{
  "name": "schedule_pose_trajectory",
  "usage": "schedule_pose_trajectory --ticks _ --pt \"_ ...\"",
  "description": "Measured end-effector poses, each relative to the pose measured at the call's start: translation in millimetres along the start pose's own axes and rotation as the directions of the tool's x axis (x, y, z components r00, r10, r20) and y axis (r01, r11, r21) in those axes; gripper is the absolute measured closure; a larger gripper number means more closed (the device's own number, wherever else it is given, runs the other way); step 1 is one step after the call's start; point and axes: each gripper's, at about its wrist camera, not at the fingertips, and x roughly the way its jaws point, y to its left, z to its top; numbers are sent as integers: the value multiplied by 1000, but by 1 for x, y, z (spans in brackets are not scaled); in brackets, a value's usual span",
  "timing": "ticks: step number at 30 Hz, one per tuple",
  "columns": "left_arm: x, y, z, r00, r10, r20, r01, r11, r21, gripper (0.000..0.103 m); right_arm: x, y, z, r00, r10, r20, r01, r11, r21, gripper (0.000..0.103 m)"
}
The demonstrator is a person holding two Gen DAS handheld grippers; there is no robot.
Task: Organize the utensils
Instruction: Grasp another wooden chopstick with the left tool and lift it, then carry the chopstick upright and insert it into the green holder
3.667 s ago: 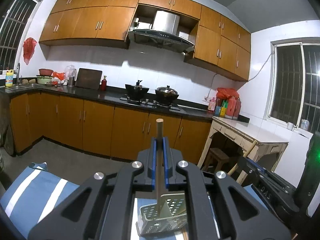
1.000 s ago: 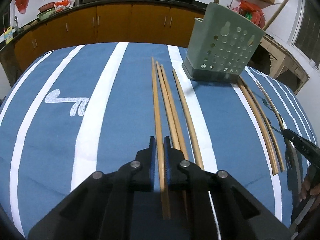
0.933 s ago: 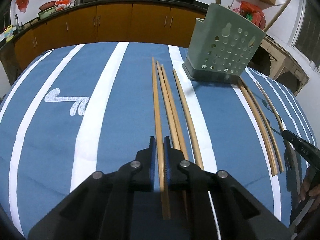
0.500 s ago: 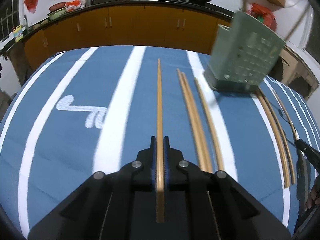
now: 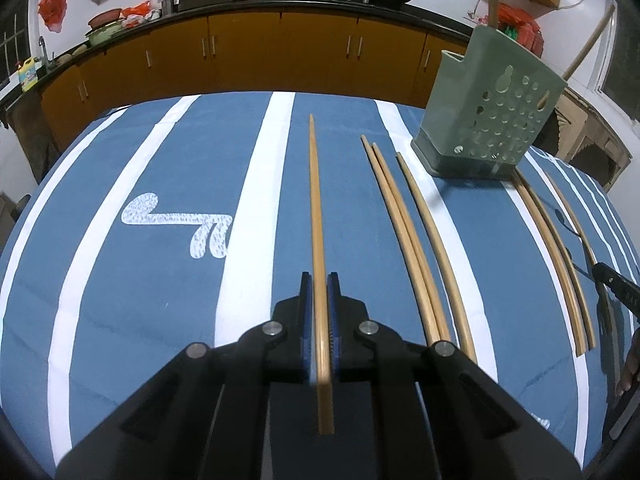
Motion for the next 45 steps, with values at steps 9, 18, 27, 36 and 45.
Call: schedule_pose_trajectory --ticks 9,18,27,36,45 --pt "-7 -1 -10 1000 0 -1 0 1000 12 94 -9 -1 -12 1000 12 -3 -12 1000 -3 95" --pt "-9 -2 -13 1000 10 -8 -10 1000 16 95 -14 -5 -12 999 41 -3 -41 999 18 95" --pt "-36 -1 -5 998 14 65 -15 1000 22 95 -42 -10 2 995 54 84 -57 998 27 95" --pt "-72 4 11 983 0 183 2 1000 -12 95 -65 -15 18 983 64 171 -72 996 44 95" --pt "-106 10 30 954 -20 301 36 998 -49 95 -87 -19 34 962 78 260 -96 994 59 95"
